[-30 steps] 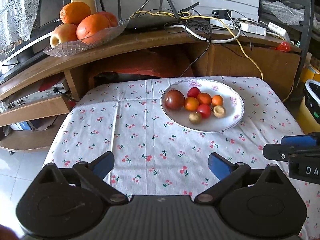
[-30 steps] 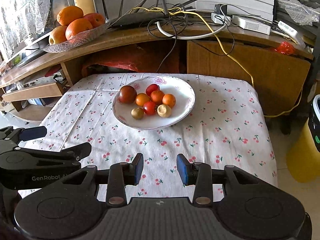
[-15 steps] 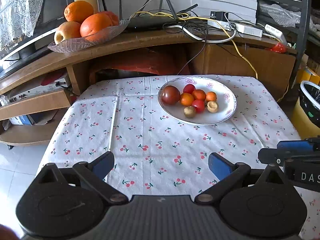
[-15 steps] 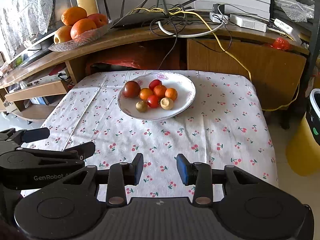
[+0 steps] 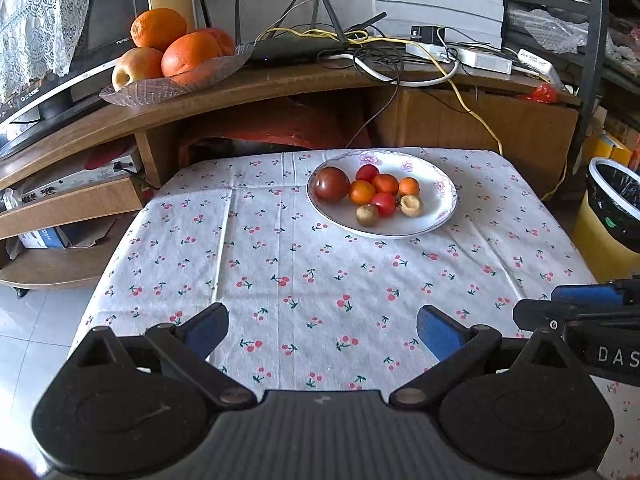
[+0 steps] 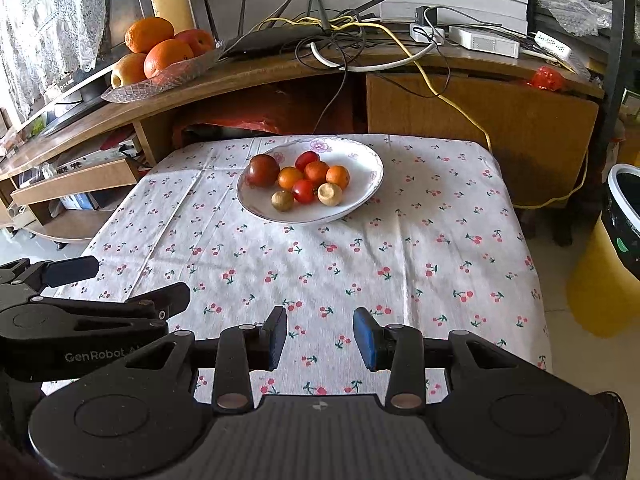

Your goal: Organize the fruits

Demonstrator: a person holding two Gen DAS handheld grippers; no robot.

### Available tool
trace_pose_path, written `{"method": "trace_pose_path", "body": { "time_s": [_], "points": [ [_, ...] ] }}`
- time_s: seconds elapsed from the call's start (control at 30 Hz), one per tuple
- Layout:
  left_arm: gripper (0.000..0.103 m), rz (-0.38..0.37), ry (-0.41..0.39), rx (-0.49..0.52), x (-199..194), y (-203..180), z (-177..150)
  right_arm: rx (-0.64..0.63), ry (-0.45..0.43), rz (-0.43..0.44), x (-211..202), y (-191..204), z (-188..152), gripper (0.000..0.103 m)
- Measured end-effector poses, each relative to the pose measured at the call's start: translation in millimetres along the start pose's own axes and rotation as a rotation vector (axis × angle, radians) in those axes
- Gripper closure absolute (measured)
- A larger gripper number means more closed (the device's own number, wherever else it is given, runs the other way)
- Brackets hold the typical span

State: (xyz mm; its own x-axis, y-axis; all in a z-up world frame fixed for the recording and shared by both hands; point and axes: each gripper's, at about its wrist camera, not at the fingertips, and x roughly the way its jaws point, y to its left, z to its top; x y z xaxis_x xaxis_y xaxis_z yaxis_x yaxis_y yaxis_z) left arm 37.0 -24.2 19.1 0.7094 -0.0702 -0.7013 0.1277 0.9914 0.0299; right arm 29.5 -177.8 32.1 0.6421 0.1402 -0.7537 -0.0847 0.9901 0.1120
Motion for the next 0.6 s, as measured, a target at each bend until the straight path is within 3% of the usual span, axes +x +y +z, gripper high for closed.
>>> {"method": "trace_pose_path", "body": {
  "time_s": [0.6],
  "points": [
    [0.000, -0.026, 0.008, 0.010, -13, -5, -15, 0.011, 0.005, 0.004, -15, 4, -17, 0.070]
  ]
}}
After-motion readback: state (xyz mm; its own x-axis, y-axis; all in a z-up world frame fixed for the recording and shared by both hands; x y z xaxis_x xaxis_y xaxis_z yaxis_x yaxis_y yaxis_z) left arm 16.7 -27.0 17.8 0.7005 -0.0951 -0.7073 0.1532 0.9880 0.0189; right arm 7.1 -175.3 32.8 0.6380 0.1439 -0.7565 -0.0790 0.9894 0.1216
